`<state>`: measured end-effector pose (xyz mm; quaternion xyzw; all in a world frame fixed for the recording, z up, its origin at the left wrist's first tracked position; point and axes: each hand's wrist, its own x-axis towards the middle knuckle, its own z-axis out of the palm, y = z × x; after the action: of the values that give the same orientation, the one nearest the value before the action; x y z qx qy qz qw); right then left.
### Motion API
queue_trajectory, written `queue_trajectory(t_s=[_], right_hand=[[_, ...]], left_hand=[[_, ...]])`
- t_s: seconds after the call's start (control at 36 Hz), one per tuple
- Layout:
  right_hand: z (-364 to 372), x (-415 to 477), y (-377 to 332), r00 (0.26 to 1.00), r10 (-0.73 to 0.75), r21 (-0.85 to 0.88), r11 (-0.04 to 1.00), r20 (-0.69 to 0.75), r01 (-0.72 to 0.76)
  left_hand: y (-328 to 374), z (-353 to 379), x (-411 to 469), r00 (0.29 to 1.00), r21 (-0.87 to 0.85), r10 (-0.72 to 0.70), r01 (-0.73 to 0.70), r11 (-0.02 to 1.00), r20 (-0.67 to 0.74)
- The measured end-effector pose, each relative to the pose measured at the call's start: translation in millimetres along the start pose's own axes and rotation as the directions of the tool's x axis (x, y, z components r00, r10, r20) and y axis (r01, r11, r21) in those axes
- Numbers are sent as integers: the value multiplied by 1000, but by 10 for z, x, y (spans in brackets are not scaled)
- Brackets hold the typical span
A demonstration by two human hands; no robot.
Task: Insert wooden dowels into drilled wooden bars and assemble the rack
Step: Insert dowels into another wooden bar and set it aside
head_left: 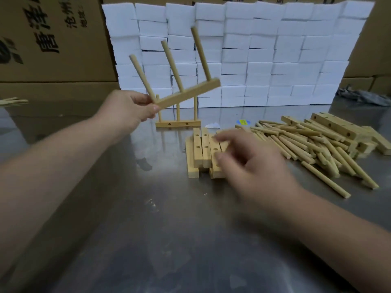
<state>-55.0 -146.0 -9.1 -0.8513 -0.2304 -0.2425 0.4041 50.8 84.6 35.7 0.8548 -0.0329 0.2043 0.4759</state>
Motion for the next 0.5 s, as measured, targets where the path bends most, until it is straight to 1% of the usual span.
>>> queue_trajectory(t_s=[0.06,0.11,0.19,0.25,0.31,0.5], right_hand=[[99,-83,-91,969,-128,-79,986,211,148],[141,-128,-132,906,-224,-141,947,359,290],[161,-128,-104,826,-206,-176,923,525,342],[175,-127,-93,789,-210,-190,905,577,380],[180,-130,-101,770,-225,-192,892,597,410],[206,-82,-70,761,-231,-176,895,606,411]], left_hand=[[-88,-9,144,1000,102,-23,24,995,-11],[-199,-8,266,999,182,-35,36,983,-13],[-392,48,426,997,247,-78,76,966,-4],[-512,121,525,994,270,-113,107,957,5],[-597,196,609,992,300,-125,114,947,20],[-775,429,796,979,411,-141,70,909,145]])
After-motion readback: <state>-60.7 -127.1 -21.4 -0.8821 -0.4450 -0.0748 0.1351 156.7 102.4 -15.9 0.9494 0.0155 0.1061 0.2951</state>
